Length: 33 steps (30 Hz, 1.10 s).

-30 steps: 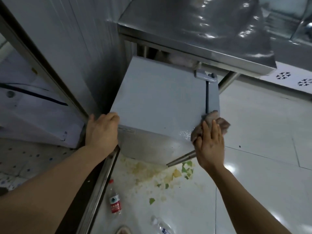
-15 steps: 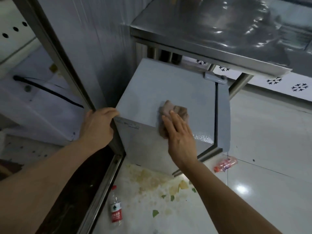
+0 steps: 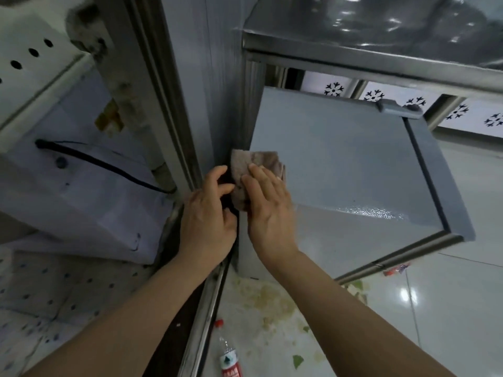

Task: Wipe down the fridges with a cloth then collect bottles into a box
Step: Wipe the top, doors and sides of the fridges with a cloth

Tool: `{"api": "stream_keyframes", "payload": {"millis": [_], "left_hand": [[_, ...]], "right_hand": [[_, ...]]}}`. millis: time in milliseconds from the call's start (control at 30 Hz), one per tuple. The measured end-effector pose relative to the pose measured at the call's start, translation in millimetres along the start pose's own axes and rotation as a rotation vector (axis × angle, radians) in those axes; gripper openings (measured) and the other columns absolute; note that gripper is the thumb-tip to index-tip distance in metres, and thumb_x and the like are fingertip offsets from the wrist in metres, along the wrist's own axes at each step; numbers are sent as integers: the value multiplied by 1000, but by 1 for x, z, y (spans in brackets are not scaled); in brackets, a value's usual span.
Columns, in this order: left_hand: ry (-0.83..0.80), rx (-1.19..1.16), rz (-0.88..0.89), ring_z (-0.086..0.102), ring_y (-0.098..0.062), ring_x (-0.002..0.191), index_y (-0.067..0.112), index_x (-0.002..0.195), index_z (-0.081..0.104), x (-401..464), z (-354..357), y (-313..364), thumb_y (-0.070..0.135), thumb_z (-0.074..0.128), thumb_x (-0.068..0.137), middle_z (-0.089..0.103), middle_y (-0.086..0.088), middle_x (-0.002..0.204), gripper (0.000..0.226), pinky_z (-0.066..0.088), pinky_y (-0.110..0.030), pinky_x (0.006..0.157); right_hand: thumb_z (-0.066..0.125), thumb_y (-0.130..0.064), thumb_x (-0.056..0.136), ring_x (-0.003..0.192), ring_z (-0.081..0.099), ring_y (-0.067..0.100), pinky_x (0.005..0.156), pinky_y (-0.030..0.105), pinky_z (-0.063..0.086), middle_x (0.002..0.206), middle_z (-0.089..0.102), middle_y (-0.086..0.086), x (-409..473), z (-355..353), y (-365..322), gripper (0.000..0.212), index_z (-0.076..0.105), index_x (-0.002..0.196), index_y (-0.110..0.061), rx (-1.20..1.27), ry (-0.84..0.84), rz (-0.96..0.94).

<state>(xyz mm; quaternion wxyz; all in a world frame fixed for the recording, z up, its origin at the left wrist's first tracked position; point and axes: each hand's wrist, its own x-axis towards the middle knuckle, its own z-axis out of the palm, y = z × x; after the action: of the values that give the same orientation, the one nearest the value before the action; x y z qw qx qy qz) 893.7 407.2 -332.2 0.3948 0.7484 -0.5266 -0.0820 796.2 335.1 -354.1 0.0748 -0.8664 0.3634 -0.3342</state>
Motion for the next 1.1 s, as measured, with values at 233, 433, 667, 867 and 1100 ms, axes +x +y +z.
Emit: {"api": "stream_keyframes", "payload": {"millis": [233, 433, 667, 867, 1100], "left_hand": [[101, 38, 142, 53, -24, 111, 7, 120, 50, -7, 11, 3, -11, 63, 68, 50, -11, 122, 57, 46, -47, 91], [29, 232, 487, 48, -26, 118, 13, 112, 57, -8, 63, 37, 5, 59, 62, 55, -6, 128, 51, 32, -54, 102], [173, 222, 571, 55, -29, 109, 9, 113, 62, -10, 118, 42, -1, 65, 66, 62, -6, 119, 48, 35, -57, 97], [423, 163, 666, 48, -27, 105, 10, 113, 61, -4, 146, 26, 13, 58, 77, 62, -8, 115, 37, 33, -55, 95], [595, 133, 694, 46, -25, 108, 12, 118, 59, -3, 164, 21, 16, 51, 78, 61, -8, 113, 40, 24, -43, 95]], "right_hand": [[59, -5, 82, 126, 49, 33, 107, 47, 35, 134, 55, 17, -24, -25, 54, 37, 62, 119, -5, -203, 28, -158], [54, -17, 86, 127, 47, 32, 112, 49, 22, 133, 55, 17, -70, -78, 137, 39, 60, 123, -6, -423, 171, -125], [55, -16, 85, 120, 51, 39, 105, 60, 29, 125, 58, 23, -114, -132, 221, 36, 60, 116, 3, -613, 336, -13], [65, 3, 80, 137, 35, 35, 112, 53, 27, 142, 46, 16, -115, -102, 228, 52, 54, 130, -1, -592, 583, -80], [58, 6, 85, 140, 27, 37, 113, 53, 26, 147, 34, 21, -164, -33, 266, 55, 43, 137, 0, -676, 705, -161]]}}
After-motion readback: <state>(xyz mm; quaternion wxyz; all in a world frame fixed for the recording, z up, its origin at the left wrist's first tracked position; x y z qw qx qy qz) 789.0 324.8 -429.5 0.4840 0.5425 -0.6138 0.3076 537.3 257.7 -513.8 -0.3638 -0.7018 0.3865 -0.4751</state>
